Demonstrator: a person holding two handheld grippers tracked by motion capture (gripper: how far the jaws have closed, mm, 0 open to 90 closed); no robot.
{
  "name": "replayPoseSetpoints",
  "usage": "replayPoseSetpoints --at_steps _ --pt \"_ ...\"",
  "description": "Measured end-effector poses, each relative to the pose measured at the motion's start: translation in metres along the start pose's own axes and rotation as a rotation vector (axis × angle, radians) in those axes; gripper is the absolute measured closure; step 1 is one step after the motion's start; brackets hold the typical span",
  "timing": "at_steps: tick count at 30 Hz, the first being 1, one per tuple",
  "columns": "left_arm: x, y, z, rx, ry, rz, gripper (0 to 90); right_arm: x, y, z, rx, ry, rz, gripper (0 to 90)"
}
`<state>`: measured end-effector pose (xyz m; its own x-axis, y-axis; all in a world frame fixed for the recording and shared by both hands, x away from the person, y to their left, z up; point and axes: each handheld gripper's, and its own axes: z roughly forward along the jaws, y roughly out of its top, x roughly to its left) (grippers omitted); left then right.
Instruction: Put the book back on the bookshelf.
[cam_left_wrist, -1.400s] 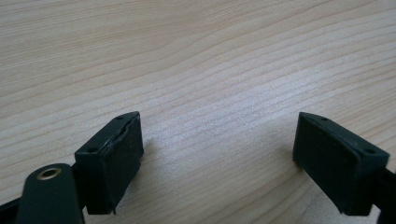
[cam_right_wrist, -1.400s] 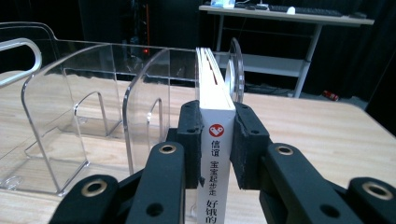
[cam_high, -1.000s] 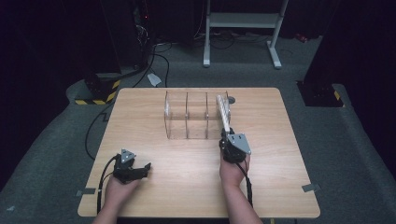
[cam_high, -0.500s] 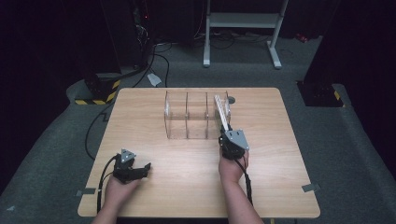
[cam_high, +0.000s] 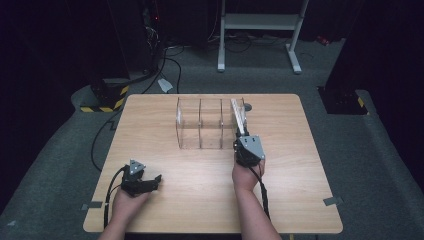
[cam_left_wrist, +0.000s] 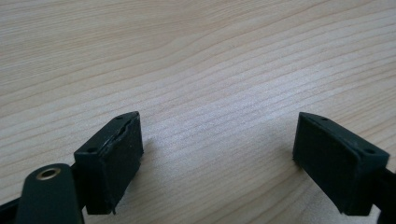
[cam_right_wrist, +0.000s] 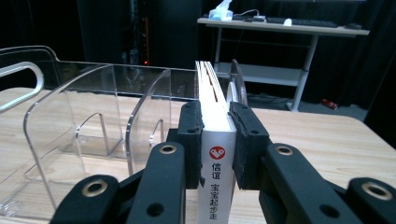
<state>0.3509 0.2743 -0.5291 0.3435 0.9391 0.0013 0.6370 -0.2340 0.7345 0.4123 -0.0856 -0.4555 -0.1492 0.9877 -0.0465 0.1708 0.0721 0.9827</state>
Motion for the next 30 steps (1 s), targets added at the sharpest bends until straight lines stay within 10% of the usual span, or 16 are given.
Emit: replayPoseSetpoints --at_steps 16,24,30 --pt "0.0 0.0 0.0 0.002 0.003 0.005 16.0 -0.001 -0.022 -0.006 0.034 -0.035 0.038 73.6" --pt "0.0 0.0 0.0 0.002 0.002 0.003 16.0 -0.009 -0.028 -0.01 0.126 0.049 0.092 56.5" --pt "0.0 0.0 0.0 0.002 0.003 0.001 15.9 -0.016 -0.043 -0.024 0.189 0.116 0.094 64.1"
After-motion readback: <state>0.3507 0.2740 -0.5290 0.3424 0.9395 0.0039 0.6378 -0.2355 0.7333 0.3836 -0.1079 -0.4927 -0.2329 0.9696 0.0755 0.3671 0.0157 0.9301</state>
